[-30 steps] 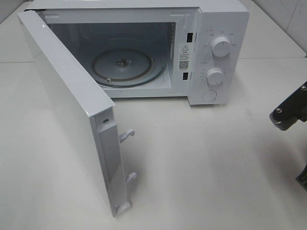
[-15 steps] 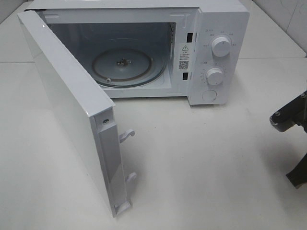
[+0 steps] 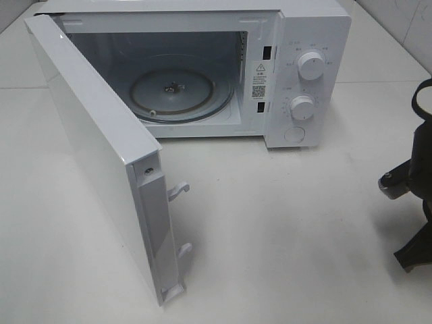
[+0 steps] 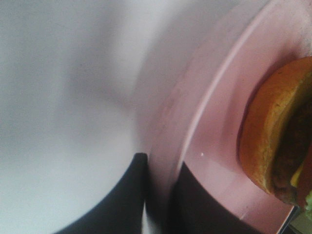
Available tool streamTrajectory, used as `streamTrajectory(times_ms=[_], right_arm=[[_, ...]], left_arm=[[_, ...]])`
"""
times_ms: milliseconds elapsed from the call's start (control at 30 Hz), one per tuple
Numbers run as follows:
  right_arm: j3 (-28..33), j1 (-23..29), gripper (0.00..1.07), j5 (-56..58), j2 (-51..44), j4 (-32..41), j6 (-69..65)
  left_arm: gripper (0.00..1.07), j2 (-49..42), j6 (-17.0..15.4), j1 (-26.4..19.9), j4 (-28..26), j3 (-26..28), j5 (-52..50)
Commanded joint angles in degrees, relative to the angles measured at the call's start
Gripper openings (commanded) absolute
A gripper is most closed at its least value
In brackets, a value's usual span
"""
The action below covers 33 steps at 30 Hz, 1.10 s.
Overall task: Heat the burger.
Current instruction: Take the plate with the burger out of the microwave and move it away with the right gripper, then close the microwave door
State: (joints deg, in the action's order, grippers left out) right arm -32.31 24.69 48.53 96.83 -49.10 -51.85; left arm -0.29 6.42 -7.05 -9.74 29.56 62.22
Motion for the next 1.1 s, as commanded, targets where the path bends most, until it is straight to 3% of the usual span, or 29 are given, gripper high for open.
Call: streamTrajectory(times_ms=[33,433,667,700,800,1033,1100], right_arm=[[-0.17,-0.69,0.02,2.06,3.09,-4.87,-3.55],[-0.17,-0.69,0.11,-0.97,6.19,-4.70,-4.98],[-0.17,-0.69,0.34,-1.32,5.96,-3.50,-4.76],[-0.52,-0.52,0.41,-1.26,5.96,-2.01,-4.18],[-1.55,-0.52,0.49,-1.20,5.61,1.78,-1.03],[-2.41,-0.52,0.54,-1.60,-0.34,5.61,4.58],[-2.41,-0.52,0.57,-2.75,-8.54,7.16,8.08]], left_arm=[[0.98,-0.97,-0.17,-0.11,-0.29,0.11,-0.74],[0.98,-0.97,-0.17,-0.11,-0.29,0.11,-0.74],[0.98,-0.97,-0.17,-0.11,-0.29,0.11,-0.74],[0.98,-0.97,-0.17,-0.11,-0.29,0.11,-0.74],[0.98,-0.97,-0.17,-0.11,-0.29,0.11,-0.74],[0.98,-0.97,-0.17,-0.11,-0.29,0.11,-0.74],[0.98,-0.97,-0.17,-0.11,-0.29,0.11,-0.74]])
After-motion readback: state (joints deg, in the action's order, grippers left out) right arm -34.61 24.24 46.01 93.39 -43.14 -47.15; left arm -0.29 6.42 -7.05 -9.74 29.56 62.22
